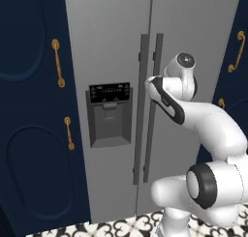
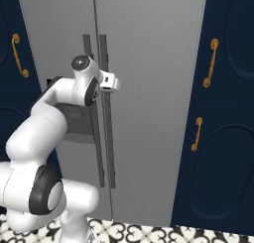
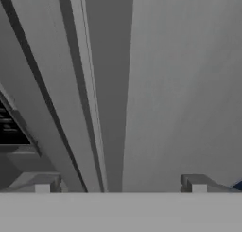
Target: Take the strawberry from the fridge and place it on top of the pancake, located on the dining counter.
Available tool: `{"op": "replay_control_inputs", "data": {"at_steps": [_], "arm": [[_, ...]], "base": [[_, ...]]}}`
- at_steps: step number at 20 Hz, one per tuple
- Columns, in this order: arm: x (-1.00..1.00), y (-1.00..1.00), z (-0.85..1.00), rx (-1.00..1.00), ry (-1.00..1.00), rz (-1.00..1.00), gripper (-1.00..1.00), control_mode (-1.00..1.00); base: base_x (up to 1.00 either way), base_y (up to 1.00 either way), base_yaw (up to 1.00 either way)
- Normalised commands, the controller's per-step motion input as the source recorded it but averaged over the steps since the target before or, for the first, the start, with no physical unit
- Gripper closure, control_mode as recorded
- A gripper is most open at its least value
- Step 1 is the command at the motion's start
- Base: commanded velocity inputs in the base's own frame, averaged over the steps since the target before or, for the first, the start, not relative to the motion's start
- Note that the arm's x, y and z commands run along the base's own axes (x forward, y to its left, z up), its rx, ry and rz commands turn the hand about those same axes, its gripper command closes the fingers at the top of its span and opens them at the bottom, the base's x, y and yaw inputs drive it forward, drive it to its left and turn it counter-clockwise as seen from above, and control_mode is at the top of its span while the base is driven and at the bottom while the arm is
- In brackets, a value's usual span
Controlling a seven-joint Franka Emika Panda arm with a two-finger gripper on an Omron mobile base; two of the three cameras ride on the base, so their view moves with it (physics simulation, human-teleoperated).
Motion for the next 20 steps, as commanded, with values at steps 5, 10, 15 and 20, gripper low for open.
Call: {"op": "replay_control_inputs", "data": {"at_steps": [5,10,15,20], "arm": [[0.36,-0.02,0.0,0.0,-0.06,0.0,-1.0,-1.0],[0.42,0.09,0.0,0.0,-0.02,-0.01,-1.0,-1.0],[0.6,0.03,0.0,0.0,0.0,0.0,-1.0,-1.0],[0.48,-0.15,0.0,0.0,-0.05,0.01,-1.0,-1.0]], "base": [[0.0,0.0,0.0],[0.0,0.0,0.0],[0.0,0.0,0.0],[0.0,0.0,0.0]]}}
